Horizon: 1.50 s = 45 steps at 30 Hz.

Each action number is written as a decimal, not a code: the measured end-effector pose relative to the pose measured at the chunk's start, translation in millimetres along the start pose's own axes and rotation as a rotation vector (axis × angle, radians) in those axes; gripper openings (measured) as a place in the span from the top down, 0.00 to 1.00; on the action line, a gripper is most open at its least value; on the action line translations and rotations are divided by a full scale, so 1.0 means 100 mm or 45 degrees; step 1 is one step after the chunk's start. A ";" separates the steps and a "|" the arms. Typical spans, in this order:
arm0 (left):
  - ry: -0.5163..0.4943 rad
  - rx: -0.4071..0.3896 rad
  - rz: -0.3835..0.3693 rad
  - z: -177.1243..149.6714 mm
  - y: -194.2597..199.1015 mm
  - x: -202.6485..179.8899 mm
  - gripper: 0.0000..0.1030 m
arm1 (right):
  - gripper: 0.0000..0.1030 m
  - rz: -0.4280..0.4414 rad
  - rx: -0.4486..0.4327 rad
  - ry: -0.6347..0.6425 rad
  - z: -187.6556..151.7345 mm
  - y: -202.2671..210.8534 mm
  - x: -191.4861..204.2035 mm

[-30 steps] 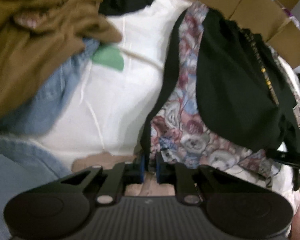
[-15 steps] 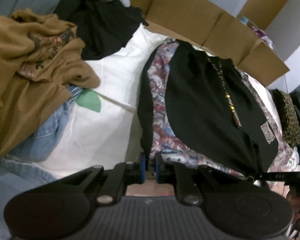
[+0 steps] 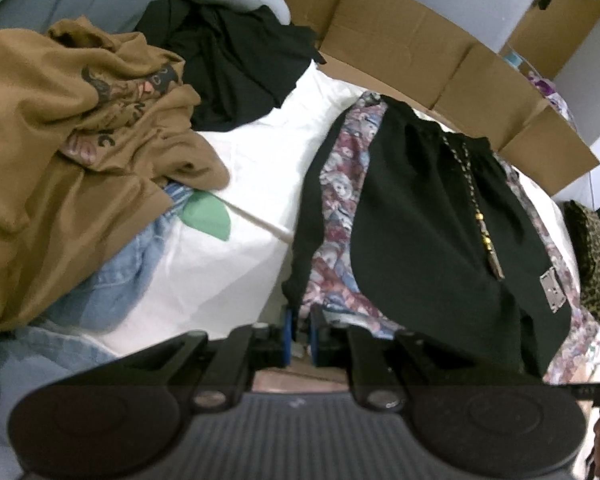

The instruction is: Fold clothes

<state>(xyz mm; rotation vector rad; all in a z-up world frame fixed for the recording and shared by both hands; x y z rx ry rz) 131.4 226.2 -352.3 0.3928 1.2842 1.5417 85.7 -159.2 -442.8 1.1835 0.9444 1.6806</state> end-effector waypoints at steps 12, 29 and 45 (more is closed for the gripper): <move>-0.027 0.006 0.017 0.08 -0.14 0.06 0.91 | 0.61 0.107 0.019 -0.068 -0.26 -0.43 0.26; 0.059 0.088 0.066 -0.17 -0.02 0.11 0.91 | 1.00 0.031 0.139 0.002 -0.17 -0.18 0.31; 0.067 0.148 0.211 -0.50 -0.34 0.55 0.57 | 0.87 -0.055 0.183 0.079 -0.24 -0.22 0.20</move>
Point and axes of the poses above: each gripper's, at about its wrist camera, not at the fingertips, and y roughly against the way its jaws point, x to its left, z to its top, the point moved 7 cm from there along -y, roughly the way its jaws point, and after that the axes turned 15 degrees about y, right-handed, at the moved point
